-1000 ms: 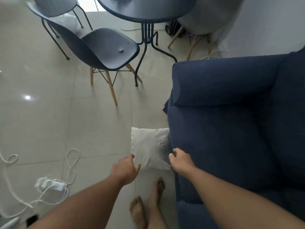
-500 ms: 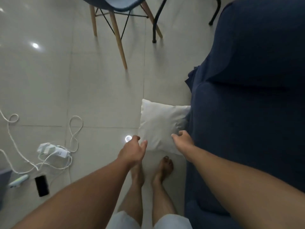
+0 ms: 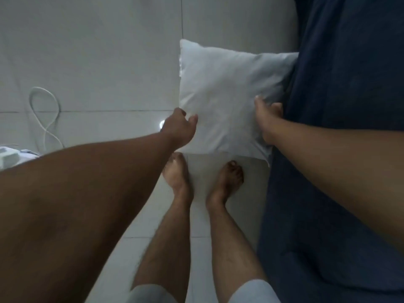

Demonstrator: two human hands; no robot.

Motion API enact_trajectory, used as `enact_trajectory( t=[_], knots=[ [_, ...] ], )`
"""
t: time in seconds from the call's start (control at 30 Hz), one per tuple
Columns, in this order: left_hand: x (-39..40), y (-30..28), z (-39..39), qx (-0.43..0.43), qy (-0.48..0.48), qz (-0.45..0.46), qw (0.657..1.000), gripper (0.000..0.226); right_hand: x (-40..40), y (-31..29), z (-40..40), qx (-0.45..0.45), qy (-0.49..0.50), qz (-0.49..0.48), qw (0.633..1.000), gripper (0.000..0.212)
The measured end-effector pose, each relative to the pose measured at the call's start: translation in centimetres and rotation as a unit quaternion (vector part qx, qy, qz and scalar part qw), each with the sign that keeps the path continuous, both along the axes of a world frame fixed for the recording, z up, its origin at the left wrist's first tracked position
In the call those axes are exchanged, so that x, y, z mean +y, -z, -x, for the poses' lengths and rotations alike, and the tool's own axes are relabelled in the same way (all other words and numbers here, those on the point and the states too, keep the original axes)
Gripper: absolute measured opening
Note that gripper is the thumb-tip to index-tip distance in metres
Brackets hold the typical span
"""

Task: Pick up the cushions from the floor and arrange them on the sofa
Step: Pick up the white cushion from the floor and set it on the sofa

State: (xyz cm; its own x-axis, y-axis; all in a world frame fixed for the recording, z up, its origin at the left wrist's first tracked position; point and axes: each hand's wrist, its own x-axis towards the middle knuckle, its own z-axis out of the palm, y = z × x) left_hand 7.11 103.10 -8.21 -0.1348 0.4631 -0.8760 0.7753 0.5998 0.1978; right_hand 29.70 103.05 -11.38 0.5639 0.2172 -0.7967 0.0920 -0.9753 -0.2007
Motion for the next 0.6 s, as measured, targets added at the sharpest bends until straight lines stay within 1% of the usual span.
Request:
enact_trajectory(
  t=[0.1, 0.17, 0.23, 0.27, 0.33, 0.37, 0.4, 0.47, 0.5, 0.53, 0.6],
  knots=[
    [1.1, 3.7, 0.1, 0.0, -0.045, -0.034, 0.998, 0.062, -0.3, 3.5, -0.6, -0.023, 0.023, 0.009, 0.999, 0.087],
    [1.7, 5.6, -0.1, -0.011, -0.098, -0.044, 0.994, 0.067, -0.7, 5.0, -0.7, -0.016, 0.027, 0.018, 0.999, 0.102],
    [1.8, 7.0, -0.2, -0.026, -0.142, -0.026, 0.989, 0.069, -1.2, 6.2, -0.6, 0.008, 0.035, 0.016, 0.999, 0.12],
    [1.7, 7.6, -0.2, -0.03, -0.155, -0.017, 0.987, 0.07, -1.4, 7.3, -0.8, 0.028, 0.045, 0.013, 0.999, 0.132],
    [1.4, 8.5, 0.6, -0.02, -0.174, -0.008, 0.985, 0.074, -1.6, 9.4, -1.3, 0.048, 0.061, 0.032, 0.996, 0.168],
    [1.3, 8.8, 1.4, -0.006, -0.183, -0.002, 0.983, 0.079, -1.5, 9.8, -1.3, 0.071, 0.062, 0.044, 0.995, 0.174],
    [1.3, 9.1, 2.4, 0.011, -0.195, 0.005, 0.981, 0.084, -1.5, 9.6, -1.4, 0.112, 0.054, 0.054, 0.991, 0.162],
    [1.7, 9.8, 4.8, 0.046, -0.219, 0.02, 0.974, 0.094, -0.8, 6.8, -0.1, 0.169, 0.018, 0.066, 0.983, 0.115],
    [2.0, 10.1, 5.8, 0.055, -0.222, 0.03, 0.973, 0.097, -0.7, 6.6, -0.1, 0.183, -0.001, 0.064, 0.981, 0.102],
    [2.4, 10.3, 6.7, 0.055, -0.22, 0.042, 0.973, 0.097, -0.5, 7.0, -0.3, 0.19, -0.019, 0.057, 0.98, 0.1],
    [2.9, 10.1, 7.5, 0.036, -0.222, 0.062, 0.972, 0.098, -0.3, 7.2, -0.5, 0.183, -0.021, 0.028, 0.983, 0.114]
  ],
)
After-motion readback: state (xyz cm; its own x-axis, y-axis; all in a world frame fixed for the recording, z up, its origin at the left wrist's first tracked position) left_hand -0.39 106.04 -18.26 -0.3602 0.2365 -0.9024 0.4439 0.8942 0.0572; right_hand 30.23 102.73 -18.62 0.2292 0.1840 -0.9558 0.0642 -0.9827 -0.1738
